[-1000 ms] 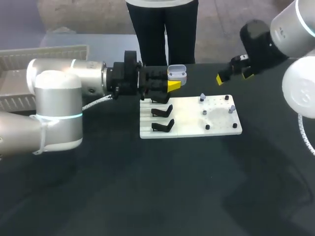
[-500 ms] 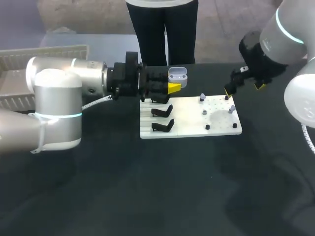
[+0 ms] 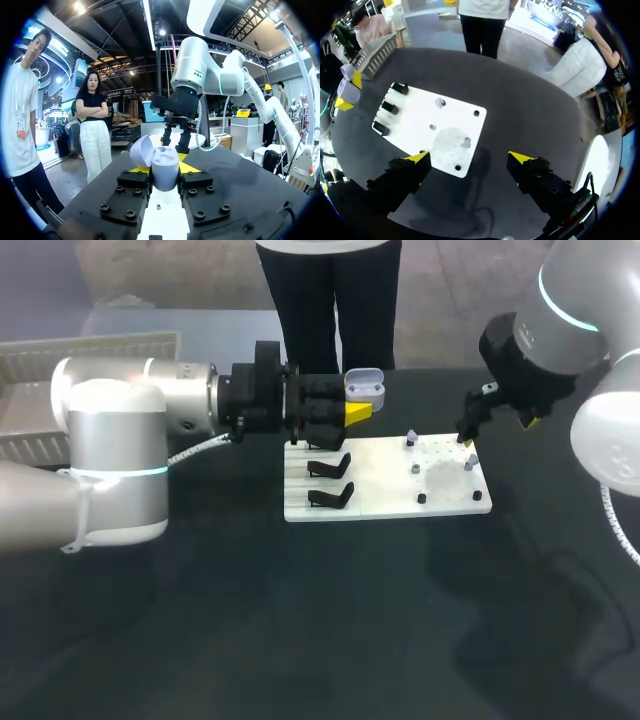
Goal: Pick up each earbud case from the left stands, insert the matching earbuds, close the lid, and place the case in the box.
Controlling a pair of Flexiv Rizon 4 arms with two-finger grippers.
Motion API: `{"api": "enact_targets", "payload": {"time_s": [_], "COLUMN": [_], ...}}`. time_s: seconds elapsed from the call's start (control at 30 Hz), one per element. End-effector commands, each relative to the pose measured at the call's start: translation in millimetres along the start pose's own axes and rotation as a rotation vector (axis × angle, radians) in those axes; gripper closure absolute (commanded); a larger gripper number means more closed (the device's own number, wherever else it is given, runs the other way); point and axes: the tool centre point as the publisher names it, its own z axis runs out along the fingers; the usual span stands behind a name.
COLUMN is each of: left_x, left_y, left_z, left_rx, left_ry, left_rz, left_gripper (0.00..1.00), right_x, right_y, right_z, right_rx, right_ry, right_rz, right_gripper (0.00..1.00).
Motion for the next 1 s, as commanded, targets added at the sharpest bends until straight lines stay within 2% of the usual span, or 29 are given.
{"api": "enact_targets", "payload": {"time_s": [0.03, 0.17, 0.3, 0.53, 0.93, 1.0], "left_x": [1.0, 1.0, 1.0, 1.0, 1.0, 1.0], "left_y": [-1.8, -1.8, -1.8, -1.8, -1.8, -1.8], "left_z": [1, 1, 1, 1, 1, 1], "left_rx": [-0.008, -0.008, -0.008, -0.008, -0.008, -0.008], "left_ry": [-0.002, -0.002, -0.002, -0.002, -0.002, -0.002], "left_rz": [0.002, 0.002, 0.002, 0.002, 0.002, 0.002], "left_gripper": [1.00, 1.00, 1.00, 1.00, 1.00, 1.00], "right_x": [-2, -1, 2, 10, 8, 7], "right_y": [1, 4, 5, 6, 8, 8], "right_z": [1, 6, 12, 30, 62, 62], "right_rx": [0.015, 0.078, 0.070, 0.104, 0.045, 0.041], "right_ry": [0.022, 0.079, 0.093, 0.142, 0.176, 0.178], "right_rz": [-0.007, -0.035, -0.036, -0.053, -0.055, -0.054], "right_gripper": [0.00, 0.00, 0.00, 0.00, 0.00, 0.06]}}
